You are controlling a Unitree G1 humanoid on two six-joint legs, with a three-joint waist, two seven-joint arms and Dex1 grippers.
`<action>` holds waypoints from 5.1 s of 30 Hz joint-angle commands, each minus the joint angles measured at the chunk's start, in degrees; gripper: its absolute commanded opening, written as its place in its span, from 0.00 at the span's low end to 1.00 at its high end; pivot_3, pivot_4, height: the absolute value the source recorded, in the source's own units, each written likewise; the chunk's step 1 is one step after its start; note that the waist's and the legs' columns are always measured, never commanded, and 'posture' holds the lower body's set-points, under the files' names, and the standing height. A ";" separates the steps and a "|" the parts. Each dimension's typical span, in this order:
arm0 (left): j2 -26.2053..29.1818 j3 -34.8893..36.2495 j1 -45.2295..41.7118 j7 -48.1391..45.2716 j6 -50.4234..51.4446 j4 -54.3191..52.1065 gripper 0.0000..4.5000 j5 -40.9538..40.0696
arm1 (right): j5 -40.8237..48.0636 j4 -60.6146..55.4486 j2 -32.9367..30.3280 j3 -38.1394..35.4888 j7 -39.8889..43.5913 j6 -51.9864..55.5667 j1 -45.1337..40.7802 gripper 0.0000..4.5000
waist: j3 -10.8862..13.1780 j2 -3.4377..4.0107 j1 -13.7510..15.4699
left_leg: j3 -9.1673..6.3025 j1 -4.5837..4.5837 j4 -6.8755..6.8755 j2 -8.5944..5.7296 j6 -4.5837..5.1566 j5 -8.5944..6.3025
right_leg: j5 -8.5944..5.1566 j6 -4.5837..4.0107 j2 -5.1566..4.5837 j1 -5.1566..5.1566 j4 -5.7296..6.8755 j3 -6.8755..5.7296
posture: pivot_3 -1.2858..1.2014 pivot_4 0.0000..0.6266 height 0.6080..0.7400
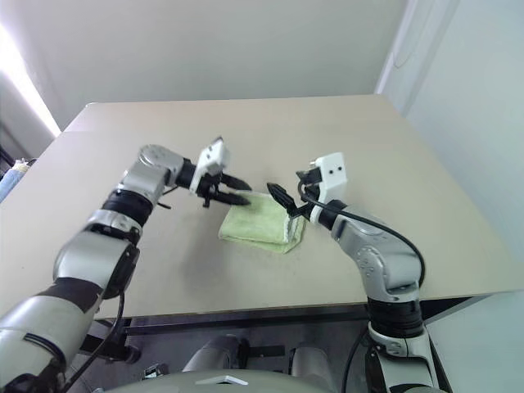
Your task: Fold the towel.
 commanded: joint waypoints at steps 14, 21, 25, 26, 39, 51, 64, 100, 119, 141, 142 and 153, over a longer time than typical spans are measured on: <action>5.32 0.80 3.60 2.18 1.09 -0.63 0.48 1.79 | -11.89 -2.05 -12.36 25.55 9.16 -4.95 -0.75 0.99 | 0.01 -0.01 0.16 | 0.01 0.03 -0.04 0.02 -0.03 -0.02 | -0.01 -0.02 -0.04 -0.01 -0.04 0.01 | 0.52 0.00 0.65; 4.51 -0.37 6.42 5.00 -0.19 -2.75 0.48 3.10 | -19.18 5.15 -12.84 31.15 12.04 -9.96 -4.14 0.99 | 0.01 -0.02 0.22 | 0.00 -0.03 -0.06 -0.03 -0.02 -0.01 | 0.00 -0.02 -0.05 -0.03 -0.08 0.01 | 0.52 0.00 0.65; 4.10 -0.89 6.63 6.59 -1.63 -2.25 0.48 3.79 | -22.15 7.42 -13.80 32.72 14.42 -11.59 -4.37 0.99 | 0.01 -0.02 0.20 | -0.01 -0.02 -0.06 -0.01 -0.02 0.00 | 0.00 -0.02 -0.02 -0.03 -0.07 0.00 | 0.52 0.00 0.65; 3.96 -0.91 6.58 7.00 -1.98 -1.97 0.48 3.95 | -23.22 8.04 -14.05 33.16 14.73 -12.10 -4.36 0.99 | 0.01 -0.02 0.19 | 0.00 -0.02 -0.05 -0.01 -0.02 0.00 | 0.00 -0.02 -0.02 -0.03 -0.07 0.00 | 0.52 0.00 0.65; 6.36 -4.00 9.23 -0.91 -2.08 -5.06 0.48 4.98 | -36.53 16.50 -12.54 33.94 10.96 -19.54 -5.64 0.99 | 0.01 -0.01 0.11 | -0.01 0.00 -0.06 -0.02 -0.03 0.00 | 0.00 -0.03 0.02 -0.04 -0.05 0.01 | 0.52 0.00 0.65; 6.01 -3.76 8.12 0.48 -3.90 -2.53 0.48 5.56 | -43.49 14.03 -14.34 37.51 15.58 -22.43 -4.56 0.99 | 0.00 -0.02 0.22 | -0.02 0.01 -0.10 -0.02 -0.04 0.00 | -0.01 -0.02 0.00 -0.04 -0.05 0.01 | 0.52 0.00 0.65; 5.60 -3.79 7.71 2.26 -6.23 -1.22 0.48 6.54 | -52.16 19.79 -11.21 37.72 11.66 -26.90 -5.64 0.99 | -0.01 -0.03 0.10 | -0.17 0.50 -0.26 0.02 -0.20 -0.09 | 0.05 -0.18 0.18 0.16 0.01 0.19 | 0.52 0.00 0.65; 4.24 -3.43 5.59 5.99 -6.93 1.54 0.48 7.57 | -54.87 24.42 -4.82 32.86 7.39 -29.87 -8.36 0.01 | 0.00 -0.02 0.15 | -0.11 0.63 -0.39 -0.03 -0.24 -0.07 | 0.11 -0.28 0.38 -0.01 0.04 0.82 | 0.52 0.00 0.65; 3.11 -3.39 5.89 6.71 -6.94 1.59 0.48 7.50 | -52.39 20.83 -27.93 3.04 5.75 -26.93 -2.03 0.01 | 0.05 -0.06 0.58 | -0.04 0.41 -0.47 -0.20 -0.20 -0.08 | 0.04 -0.14 0.13 -0.03 -0.07 0.82 | 0.52 0.00 0.65; 2.61 -3.82 6.03 6.61 -7.97 1.58 0.48 8.58 | -47.17 24.42 -24.66 1.81 6.14 -18.06 8.37 0.43 | 0.05 -0.05 0.47 | 0.01 0.24 -0.32 -0.18 -0.08 0.00 | 0.07 -0.13 0.15 -0.06 -0.02 0.85 | 0.52 0.00 0.65; 2.66 -3.79 6.06 6.63 -7.99 1.57 0.48 8.65 | -47.11 23.89 -25.22 1.68 6.61 -18.10 8.66 0.51 | 0.05 -0.05 0.49 | 0.02 0.24 -0.32 -0.18 -0.08 0.00 | 0.07 -0.13 0.15 -0.06 -0.02 0.85 | 0.52 0.00 0.65; 3.03 -3.86 6.07 6.53 -8.00 1.72 0.48 8.87 | -22.12 5.37 -23.41 -18.10 15.65 -8.26 4.52 1.00 | 0.07 -0.06 0.19 | 0.03 0.23 -0.32 -0.15 -0.08 0.00 | 0.07 -0.10 0.15 -0.07 -0.03 0.85 | 0.52 0.00 0.65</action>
